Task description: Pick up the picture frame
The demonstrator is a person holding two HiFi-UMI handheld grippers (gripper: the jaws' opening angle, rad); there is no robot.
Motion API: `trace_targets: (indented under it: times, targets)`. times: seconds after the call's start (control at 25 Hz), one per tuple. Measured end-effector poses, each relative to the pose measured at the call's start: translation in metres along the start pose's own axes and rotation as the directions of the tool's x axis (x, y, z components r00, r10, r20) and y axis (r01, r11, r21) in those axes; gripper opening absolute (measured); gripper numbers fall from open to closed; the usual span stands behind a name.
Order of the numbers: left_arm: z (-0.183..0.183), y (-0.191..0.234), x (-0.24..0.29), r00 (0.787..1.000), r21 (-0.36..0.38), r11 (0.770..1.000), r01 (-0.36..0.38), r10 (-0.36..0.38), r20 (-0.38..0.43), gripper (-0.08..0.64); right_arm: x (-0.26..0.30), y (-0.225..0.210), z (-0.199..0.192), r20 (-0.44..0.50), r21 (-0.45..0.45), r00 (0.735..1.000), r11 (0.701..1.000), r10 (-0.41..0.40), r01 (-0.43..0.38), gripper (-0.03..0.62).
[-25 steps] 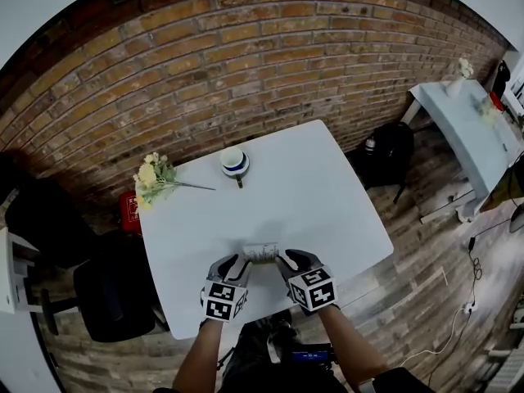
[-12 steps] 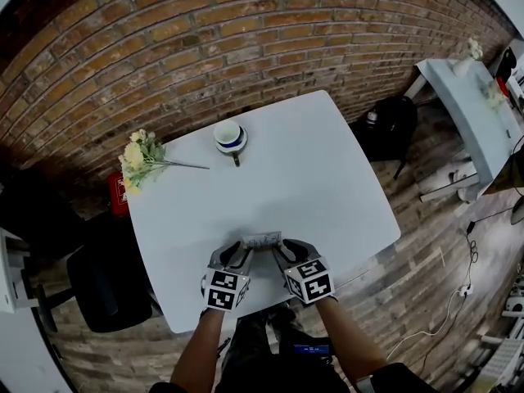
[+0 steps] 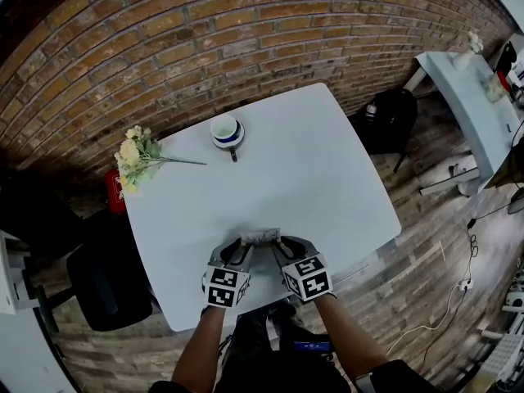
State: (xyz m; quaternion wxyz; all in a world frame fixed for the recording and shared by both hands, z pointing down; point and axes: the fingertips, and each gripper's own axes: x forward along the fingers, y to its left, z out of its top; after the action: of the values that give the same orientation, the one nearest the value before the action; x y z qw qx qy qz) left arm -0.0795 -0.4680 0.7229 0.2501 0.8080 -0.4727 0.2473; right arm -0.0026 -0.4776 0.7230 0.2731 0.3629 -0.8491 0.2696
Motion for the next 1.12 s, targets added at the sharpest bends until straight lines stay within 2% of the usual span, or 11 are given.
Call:
trace_targets:
  times: [0.8, 1.12]
  targets:
    - [0.002, -0.010, -0.008, 1.000, 0.009, 1.000, 0.002, -0.002, -0.018, 0.104, -0.010, -0.002, 0.001, -0.008, 0.004, 1.000, 1.000, -0.002, 0.002, 0.081]
    - [0.037, -0.019, -0.023, 1.000, 0.052, 0.999, 0.001, -0.003, 0.028, 0.103, -0.037, -0.002, 0.032, 0.037, -0.024, 0.999, 1.000, -0.010, 0.011, 0.081]
